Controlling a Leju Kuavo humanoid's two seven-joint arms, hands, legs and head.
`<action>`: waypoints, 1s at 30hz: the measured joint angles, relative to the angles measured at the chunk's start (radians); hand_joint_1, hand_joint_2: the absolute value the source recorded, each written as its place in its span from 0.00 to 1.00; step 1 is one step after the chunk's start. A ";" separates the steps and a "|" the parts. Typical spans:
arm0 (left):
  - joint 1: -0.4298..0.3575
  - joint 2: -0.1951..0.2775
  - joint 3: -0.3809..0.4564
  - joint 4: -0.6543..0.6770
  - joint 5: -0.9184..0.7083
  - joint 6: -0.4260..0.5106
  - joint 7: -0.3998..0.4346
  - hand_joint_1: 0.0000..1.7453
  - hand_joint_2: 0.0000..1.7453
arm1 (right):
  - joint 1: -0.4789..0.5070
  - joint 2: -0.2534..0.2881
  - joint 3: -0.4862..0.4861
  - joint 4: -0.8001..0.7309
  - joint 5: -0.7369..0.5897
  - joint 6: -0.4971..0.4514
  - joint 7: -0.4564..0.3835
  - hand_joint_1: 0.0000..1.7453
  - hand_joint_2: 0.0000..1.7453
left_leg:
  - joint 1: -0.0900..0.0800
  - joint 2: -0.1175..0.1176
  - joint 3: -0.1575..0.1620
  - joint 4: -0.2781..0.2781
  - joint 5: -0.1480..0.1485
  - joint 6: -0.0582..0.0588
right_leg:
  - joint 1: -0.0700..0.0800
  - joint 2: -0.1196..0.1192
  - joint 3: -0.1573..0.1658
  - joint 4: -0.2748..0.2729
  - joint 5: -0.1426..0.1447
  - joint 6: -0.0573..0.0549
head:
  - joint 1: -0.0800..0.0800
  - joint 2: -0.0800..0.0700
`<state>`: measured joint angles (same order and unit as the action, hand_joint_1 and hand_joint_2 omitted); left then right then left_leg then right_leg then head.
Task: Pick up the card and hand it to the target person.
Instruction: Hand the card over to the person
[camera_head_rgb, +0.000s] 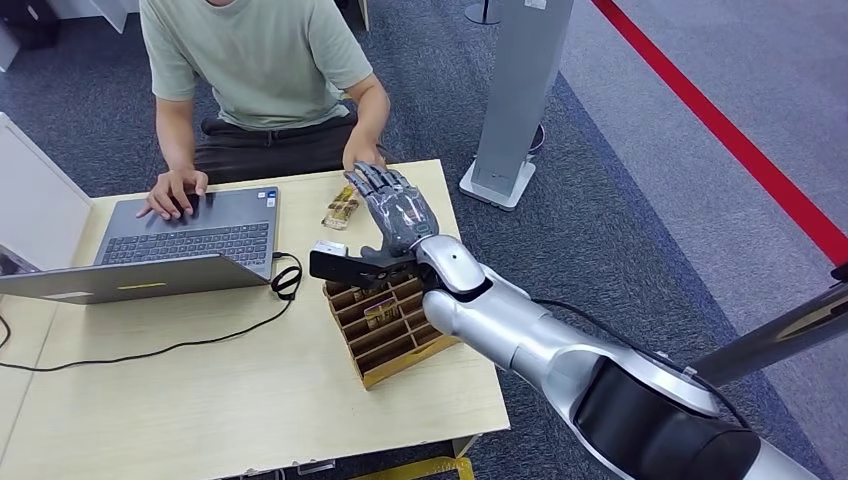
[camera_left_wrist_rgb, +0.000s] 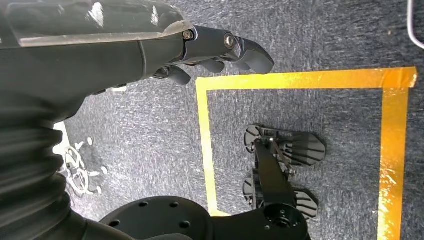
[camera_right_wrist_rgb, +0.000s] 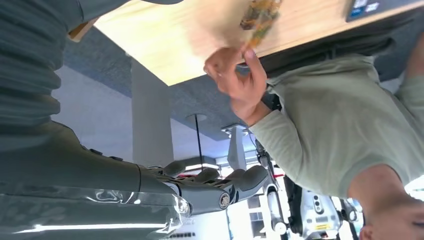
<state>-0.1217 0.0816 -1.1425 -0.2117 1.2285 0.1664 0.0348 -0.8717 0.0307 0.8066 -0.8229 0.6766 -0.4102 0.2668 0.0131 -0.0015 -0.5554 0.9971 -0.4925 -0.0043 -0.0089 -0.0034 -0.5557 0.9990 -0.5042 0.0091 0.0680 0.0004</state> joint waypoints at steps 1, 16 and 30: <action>0.003 0.000 0.000 0.000 0.004 0.002 0.000 0.00 1.00 | 0.010 -0.010 -0.005 -0.031 -0.016 -0.004 0.002 0.00 1.00 | 0.000 0.000 0.000 0.000 0.000 0.000 | 0.000 0.000 0.000 0.000 0.000 0.000 | 0.000 0.000; 0.019 0.000 0.000 0.000 0.041 0.011 0.003 0.00 1.00 | 0.413 -0.171 -0.180 -0.566 -0.340 -0.059 -0.180 0.00 1.00 | 0.000 0.000 0.000 0.000 -0.001 0.000 | 0.000 0.000 0.000 -0.001 0.000 0.000 | 0.000 0.000; 0.018 0.001 0.001 0.000 0.040 0.012 0.003 0.00 1.00 | 0.689 -0.196 -0.295 -0.685 -0.530 0.037 -0.344 0.00 1.00 | 0.000 0.000 0.000 0.000 -0.001 0.000 | 0.000 0.000 0.000 -0.001 -0.001 0.000 | 0.000 0.000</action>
<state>-0.1038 0.0825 -1.1414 -0.2117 1.2690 0.1785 0.0374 -0.1827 -0.1656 0.5116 -1.5084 0.1462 -0.3736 -0.0768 0.0132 -0.0017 -0.5554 0.9967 -0.4937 -0.0047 -0.0089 -0.0033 -0.5553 0.9978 -0.5048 0.0090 0.0682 0.0004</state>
